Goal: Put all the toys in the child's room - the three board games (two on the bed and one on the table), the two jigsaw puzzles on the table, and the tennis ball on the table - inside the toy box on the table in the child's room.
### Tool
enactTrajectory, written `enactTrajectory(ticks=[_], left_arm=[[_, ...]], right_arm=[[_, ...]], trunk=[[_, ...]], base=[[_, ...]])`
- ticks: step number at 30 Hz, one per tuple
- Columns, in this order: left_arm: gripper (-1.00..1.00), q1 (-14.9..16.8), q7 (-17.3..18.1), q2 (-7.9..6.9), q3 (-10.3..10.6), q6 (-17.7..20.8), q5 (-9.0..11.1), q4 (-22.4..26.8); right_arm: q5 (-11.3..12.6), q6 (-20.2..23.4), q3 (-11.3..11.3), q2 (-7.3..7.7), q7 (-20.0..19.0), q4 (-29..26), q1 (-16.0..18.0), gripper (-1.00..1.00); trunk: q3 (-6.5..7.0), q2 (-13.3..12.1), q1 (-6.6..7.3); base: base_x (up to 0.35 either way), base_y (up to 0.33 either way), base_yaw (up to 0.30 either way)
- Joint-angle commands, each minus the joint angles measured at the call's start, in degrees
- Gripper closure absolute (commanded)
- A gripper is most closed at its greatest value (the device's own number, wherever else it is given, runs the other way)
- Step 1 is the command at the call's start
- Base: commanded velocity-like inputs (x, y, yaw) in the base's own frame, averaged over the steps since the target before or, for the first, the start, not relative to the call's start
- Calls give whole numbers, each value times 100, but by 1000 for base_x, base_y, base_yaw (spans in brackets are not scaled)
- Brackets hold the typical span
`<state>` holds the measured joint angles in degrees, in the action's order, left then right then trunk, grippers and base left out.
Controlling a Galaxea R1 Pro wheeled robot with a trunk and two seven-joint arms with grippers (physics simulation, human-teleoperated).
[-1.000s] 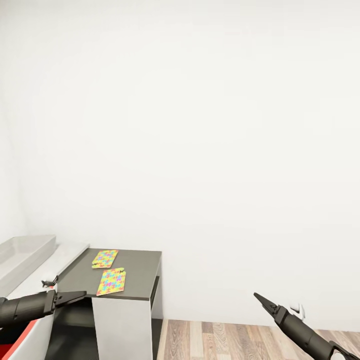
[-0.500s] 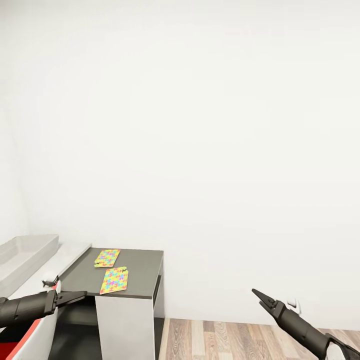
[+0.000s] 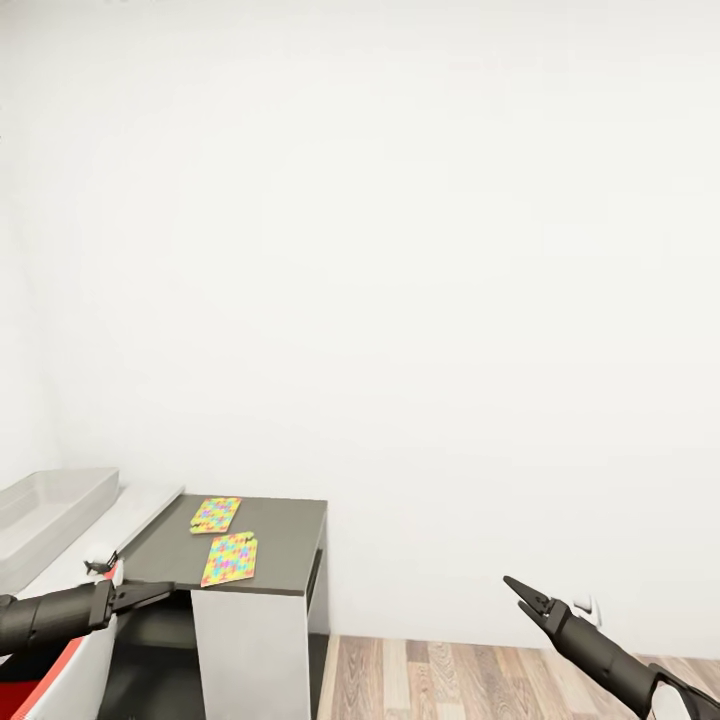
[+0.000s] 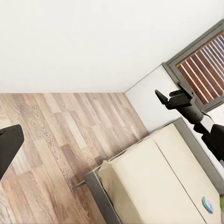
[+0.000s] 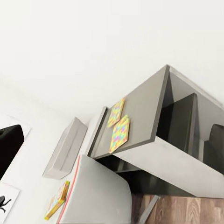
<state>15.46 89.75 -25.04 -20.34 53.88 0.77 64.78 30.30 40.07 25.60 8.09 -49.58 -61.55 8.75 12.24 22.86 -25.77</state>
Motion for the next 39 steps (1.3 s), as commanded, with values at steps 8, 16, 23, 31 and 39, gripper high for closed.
enactTrajectory(ticks=[8,16,23,31,39], left_arm=[[-100,1,25,-1,0,61,-6,-1],[-100,1,25,-1,2,53,-6,-1],[-100,1,25,-1,3,33,-6,-1],[-100,1,25,-1,4,20,-6,-1],[-100,1,25,-1,4,17,-6,-1]], right_arm=[[20,35,46,-3,-7,11,4,-100],[5,28,225,-19,24,54,4,-100],[11,27,241,-18,195,124,4,-100],[11,27,243,-12,317,216,13,-100],[11,23,244,-2,572,462,149,-100]], trunk=[[-3,5,-1],[-3,5,-1],[-3,5,-1],[-3,5,-1],[-3,5,-1]], base=[[-161,0,0],[-32,0,0],[-3,0,0],[0,0,0],[0,0,0]])
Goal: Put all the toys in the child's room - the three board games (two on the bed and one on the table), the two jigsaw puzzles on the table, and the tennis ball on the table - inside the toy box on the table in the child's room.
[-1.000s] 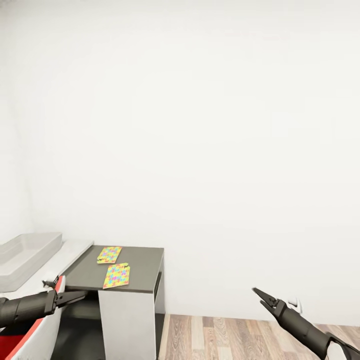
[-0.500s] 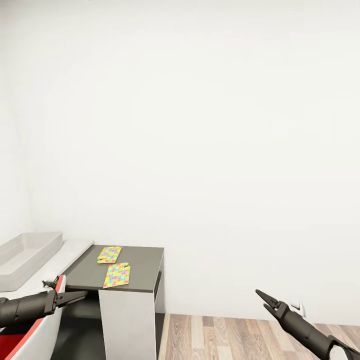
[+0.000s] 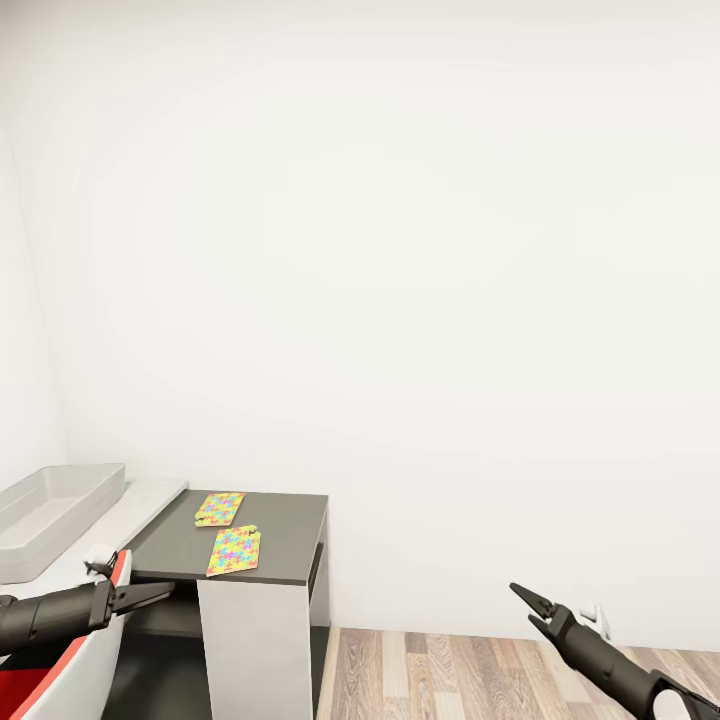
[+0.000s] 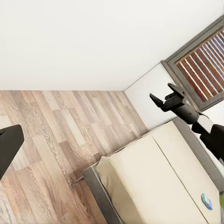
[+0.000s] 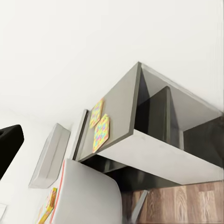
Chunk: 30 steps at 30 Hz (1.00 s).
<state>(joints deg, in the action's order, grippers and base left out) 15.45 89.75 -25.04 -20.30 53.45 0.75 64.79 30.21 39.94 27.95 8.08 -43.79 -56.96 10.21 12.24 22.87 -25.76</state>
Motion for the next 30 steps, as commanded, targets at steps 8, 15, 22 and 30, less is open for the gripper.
enactTrajectory(ticks=[8,15,22,30], left_arm=[[-100,1,25,1,0,53,-5,-1],[-100,1,25,37,1,52,-6,-1],[-100,1,25,58,6,49,-8,-1],[-100,1,25,86,8,51,-10,-1]], right_arm=[[23,24,29,2,228,122,31,-100],[28,38,72,1,260,131,34,-100],[24,46,79,9,265,139,118,-100],[9,56,79,14,278,207,239,-100]], trunk=[[-3,5,-2],[-3,5,-2],[-3,5,-2],[-3,5,-2]], base=[[0,0,0],[0,0,0],[0,0,0],[0,0,0]])
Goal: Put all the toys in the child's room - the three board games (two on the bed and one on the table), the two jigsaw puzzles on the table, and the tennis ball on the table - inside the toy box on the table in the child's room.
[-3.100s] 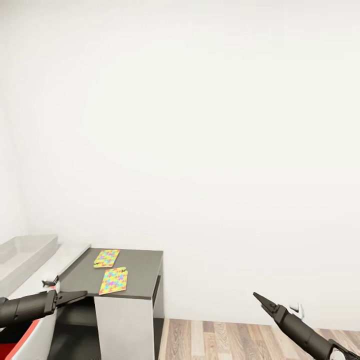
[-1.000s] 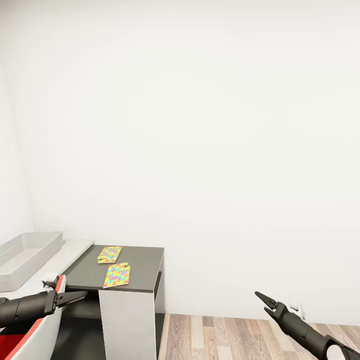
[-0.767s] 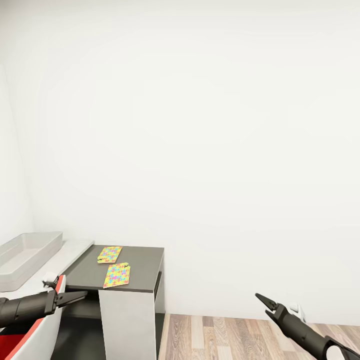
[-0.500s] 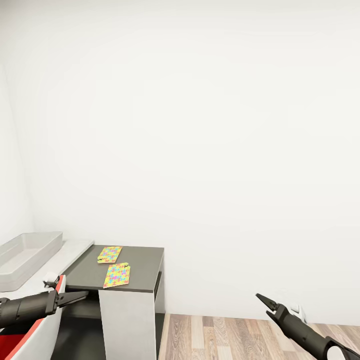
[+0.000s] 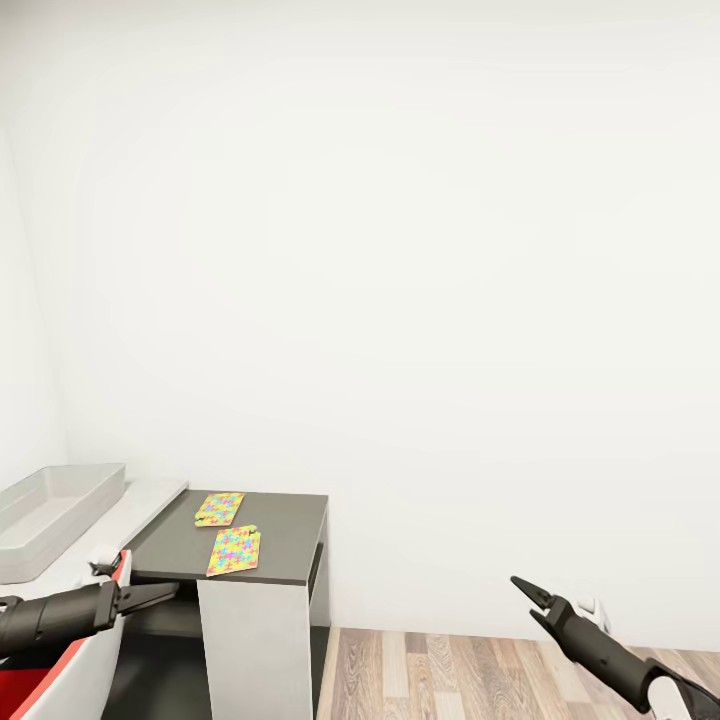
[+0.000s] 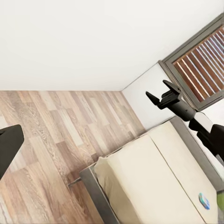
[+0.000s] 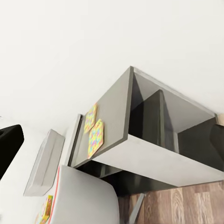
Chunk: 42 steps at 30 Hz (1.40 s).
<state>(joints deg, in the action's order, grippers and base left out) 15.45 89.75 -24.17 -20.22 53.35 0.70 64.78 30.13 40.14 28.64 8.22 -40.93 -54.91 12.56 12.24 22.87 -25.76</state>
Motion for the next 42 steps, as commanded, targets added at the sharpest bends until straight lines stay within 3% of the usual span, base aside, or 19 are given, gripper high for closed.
enactTrajectory(ticks=[1,17,23,26,30,42], left_arm=[[-100,1,25,3,0,61,-6,-1],[-100,1,25,58,0,61,-9,-1],[-100,1,25,61,0,61,-9,-1],[-100,1,25,61,0,61,-9,-1],[-100,1,25,61,0,61,-9,-1],[-100,1,25,61,5,67,-9,-1]], right_arm=[[16,37,10,0,-6,6,10,-100],[-9,348,18,4,208,50,81,-100],[-38,401,13,22,721,281,278,-100],[-45,412,11,48,1258,807,553,-100],[-70,409,-10,66,1602,1301,823,-100],[-86,415,-41,79,1859,1589,988,-100]], trunk=[[-3,5,-2],[-95,5,-2],[-151,5,-2],[-180,5,-2],[-217,5,-2],[-331,5,-2]], base=[[0,0,0],[0,0,-34],[0,0,-1],[0,0,0],[0,0,0],[0,0,0]])
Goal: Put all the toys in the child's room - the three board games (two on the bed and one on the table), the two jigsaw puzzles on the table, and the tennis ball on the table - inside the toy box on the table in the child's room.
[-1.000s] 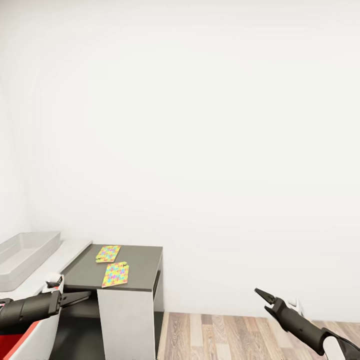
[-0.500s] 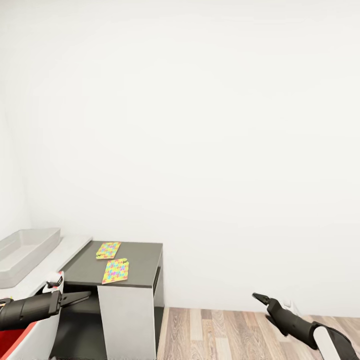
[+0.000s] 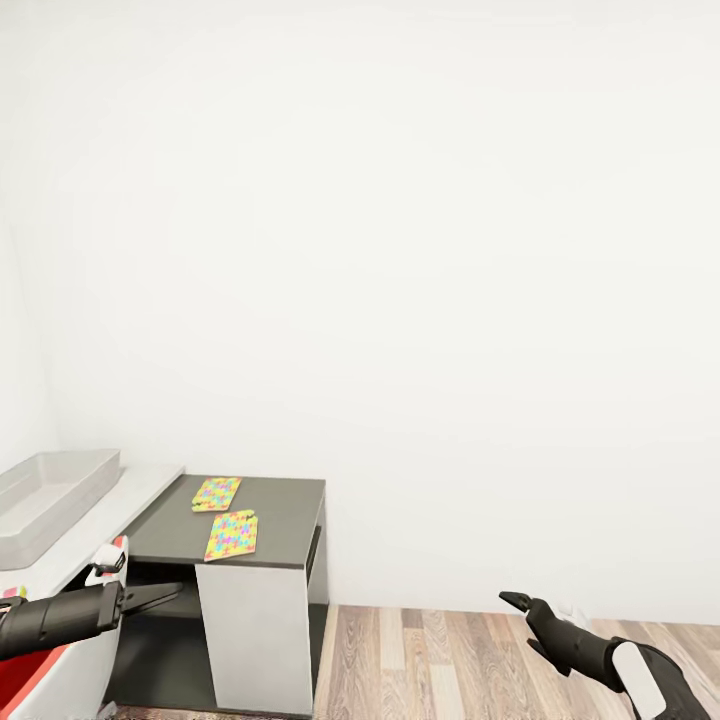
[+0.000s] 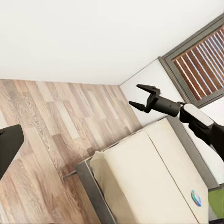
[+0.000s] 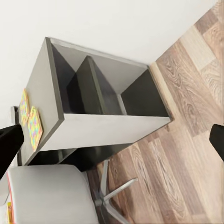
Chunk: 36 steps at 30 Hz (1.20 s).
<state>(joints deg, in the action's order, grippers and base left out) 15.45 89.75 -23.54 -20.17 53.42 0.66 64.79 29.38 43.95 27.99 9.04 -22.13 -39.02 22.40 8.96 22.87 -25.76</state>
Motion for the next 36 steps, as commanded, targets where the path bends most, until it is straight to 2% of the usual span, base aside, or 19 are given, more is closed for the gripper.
enactTrajectory(ticks=[1,36], left_arm=[[-100,1,25,-1,1,61,-5,-1],[-100,1,25,52,4,55,-14,-1]], right_arm=[[-11,33,23,-2,-9,2,5,-100],[-11,34,13,1,50,8,10,-100]], trunk=[[-13,5,-2],[-344,5,-2]], base=[[0,0,0],[0,0,0]])
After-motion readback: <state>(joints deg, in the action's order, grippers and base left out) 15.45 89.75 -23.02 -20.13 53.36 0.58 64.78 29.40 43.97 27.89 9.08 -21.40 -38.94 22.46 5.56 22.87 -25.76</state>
